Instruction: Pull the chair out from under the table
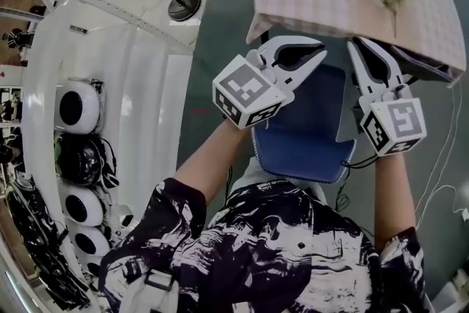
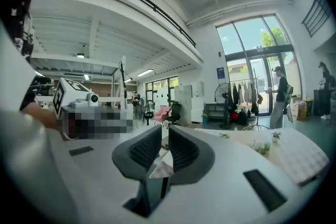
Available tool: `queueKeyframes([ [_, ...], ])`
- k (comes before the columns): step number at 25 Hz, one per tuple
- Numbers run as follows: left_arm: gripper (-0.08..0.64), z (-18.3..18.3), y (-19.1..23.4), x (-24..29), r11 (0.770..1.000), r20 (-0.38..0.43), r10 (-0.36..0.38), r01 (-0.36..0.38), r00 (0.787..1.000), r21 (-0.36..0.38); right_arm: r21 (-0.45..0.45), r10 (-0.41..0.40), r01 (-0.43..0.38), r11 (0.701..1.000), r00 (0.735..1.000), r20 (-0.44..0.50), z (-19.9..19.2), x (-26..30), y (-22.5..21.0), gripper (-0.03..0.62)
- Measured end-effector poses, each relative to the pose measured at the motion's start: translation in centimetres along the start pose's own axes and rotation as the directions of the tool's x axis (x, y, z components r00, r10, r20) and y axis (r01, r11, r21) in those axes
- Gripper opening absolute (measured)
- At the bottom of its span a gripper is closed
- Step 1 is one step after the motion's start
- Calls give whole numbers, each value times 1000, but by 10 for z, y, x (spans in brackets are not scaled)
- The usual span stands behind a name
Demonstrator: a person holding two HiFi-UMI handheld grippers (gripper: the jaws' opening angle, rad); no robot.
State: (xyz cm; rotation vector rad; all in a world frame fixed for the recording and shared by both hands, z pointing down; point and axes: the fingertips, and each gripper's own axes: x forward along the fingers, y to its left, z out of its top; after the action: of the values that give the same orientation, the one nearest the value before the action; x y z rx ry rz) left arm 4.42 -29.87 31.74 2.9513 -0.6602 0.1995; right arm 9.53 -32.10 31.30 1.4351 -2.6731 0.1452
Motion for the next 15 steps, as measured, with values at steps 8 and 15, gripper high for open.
queueKeyframes([
  [8,5,9,7,1,999,24,9,-7,1000,-43,-14,-51,52,999,997,51,10,3,-7,14],
  [15,5,16,11,-1,999,26,22,-21,999,-33,4,-65,64,998,996,60,16,6,-8,5],
])
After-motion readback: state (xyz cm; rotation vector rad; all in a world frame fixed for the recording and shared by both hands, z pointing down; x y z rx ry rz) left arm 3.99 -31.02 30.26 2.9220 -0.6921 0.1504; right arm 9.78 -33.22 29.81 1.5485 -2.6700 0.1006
